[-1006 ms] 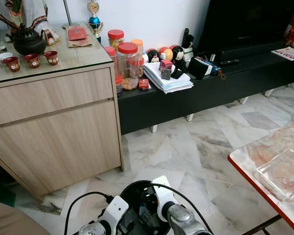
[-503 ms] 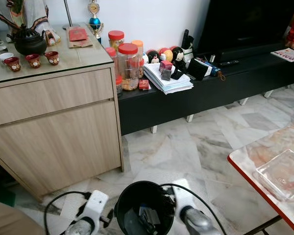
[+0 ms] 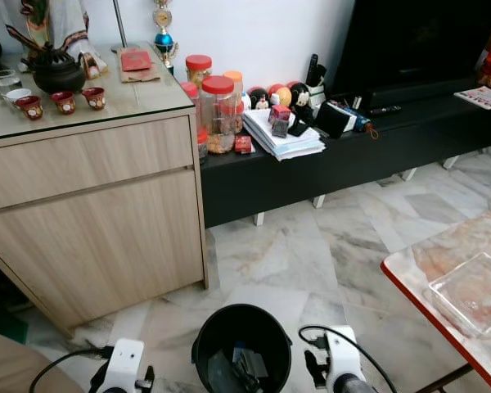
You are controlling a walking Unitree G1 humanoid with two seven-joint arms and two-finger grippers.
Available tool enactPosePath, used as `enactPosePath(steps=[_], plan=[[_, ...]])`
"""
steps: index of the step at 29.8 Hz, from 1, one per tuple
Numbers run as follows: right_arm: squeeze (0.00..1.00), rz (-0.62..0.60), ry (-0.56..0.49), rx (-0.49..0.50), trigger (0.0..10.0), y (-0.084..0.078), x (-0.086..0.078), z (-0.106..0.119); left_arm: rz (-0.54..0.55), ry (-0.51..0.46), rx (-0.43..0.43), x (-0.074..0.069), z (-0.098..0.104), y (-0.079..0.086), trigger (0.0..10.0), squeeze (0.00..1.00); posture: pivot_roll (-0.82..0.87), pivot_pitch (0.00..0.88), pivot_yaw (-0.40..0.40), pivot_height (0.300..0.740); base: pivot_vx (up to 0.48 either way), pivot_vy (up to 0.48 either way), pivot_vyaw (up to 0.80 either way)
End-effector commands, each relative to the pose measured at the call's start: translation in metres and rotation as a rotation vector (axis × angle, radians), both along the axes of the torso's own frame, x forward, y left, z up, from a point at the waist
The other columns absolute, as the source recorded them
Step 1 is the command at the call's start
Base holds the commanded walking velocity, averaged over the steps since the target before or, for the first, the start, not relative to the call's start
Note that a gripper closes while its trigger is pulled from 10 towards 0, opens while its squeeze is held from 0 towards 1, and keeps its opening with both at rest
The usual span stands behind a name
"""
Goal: Picking trash to rubbish bin
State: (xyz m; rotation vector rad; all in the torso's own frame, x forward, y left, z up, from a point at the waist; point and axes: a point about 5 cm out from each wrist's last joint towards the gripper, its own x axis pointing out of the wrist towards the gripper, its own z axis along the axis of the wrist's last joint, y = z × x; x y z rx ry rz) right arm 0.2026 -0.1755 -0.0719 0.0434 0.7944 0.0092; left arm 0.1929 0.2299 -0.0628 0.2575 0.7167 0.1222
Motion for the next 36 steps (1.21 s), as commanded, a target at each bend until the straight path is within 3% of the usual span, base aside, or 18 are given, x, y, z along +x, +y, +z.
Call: enactPosePath(steps=[1, 10, 36], plan=[[0.00, -0.025, -0.013, 0.002, 10.0, -0.005, 0.001, 0.001, 0.019, 0.019, 0.005, -0.005, -0.003, 0.000, 10.0, 0.00, 0.23, 0.048, -0.079, 0.740, 0.000, 0.000, 0.00], [0.00, -0.066, 0.011, 0.005, 10.0, -0.012, -0.011, -0.004, 0.043, 0.062, -0.013, -0.016, -0.010, -0.001, 10.0, 0.00, 0.22, 0.037, -0.077, 0.740, 0.000, 0.000, 0.00], [0.00, -0.118, 0.002, 0.022, 10.0, -0.014, -0.012, -0.004, 0.025, 0.037, -0.025, -0.005, -0.005, -0.004, 10.0, 0.00, 0.21, 0.018, -0.058, 0.740, 0.000, 0.000, 0.00]])
